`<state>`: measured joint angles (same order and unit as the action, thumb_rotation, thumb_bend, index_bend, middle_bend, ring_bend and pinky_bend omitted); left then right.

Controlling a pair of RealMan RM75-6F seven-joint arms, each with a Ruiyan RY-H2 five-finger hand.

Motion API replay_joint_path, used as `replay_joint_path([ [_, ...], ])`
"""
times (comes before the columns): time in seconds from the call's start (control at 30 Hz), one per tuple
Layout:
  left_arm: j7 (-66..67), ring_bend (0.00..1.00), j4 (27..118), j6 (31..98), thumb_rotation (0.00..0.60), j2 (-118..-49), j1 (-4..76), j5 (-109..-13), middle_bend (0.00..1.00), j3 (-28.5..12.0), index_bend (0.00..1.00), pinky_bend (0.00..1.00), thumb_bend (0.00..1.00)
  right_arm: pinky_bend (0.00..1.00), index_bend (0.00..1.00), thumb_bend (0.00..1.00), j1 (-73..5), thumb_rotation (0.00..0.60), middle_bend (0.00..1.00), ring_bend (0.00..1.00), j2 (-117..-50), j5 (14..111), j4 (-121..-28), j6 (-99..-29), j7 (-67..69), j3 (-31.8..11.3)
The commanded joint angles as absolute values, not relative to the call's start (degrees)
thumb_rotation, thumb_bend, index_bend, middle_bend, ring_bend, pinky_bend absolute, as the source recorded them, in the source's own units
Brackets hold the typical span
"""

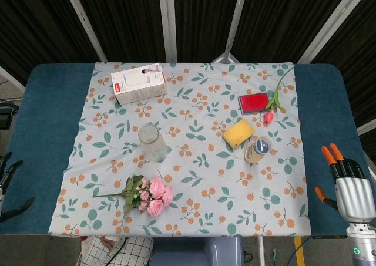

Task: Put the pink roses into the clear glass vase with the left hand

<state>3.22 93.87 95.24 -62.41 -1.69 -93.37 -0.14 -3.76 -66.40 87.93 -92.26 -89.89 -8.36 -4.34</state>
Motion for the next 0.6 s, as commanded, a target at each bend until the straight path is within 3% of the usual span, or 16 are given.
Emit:
replay_joint_path([
  [0.03,3.0,0.00,93.8,95.3,0.600,-62.4,-1.7,-93.5,0.00,-0.2,0.16,0.18,0.29,0.18,0.11,0.27,-3.7,0.600,0.07,0.18,-66.4,87.9,-92.3,-89.9,-8.3,-4.3],
  [0.6,2.6,0.00,94.3,93.3,0.600,-62.3,-1.2,-92.5,0.00,0.1,0.14,0.18,0.20,0.18,0.11,0.27,-3.0,0.600,0.07,0.18,-65.7,87.4,-93.1,-90.6,-7.8,-4.6],
])
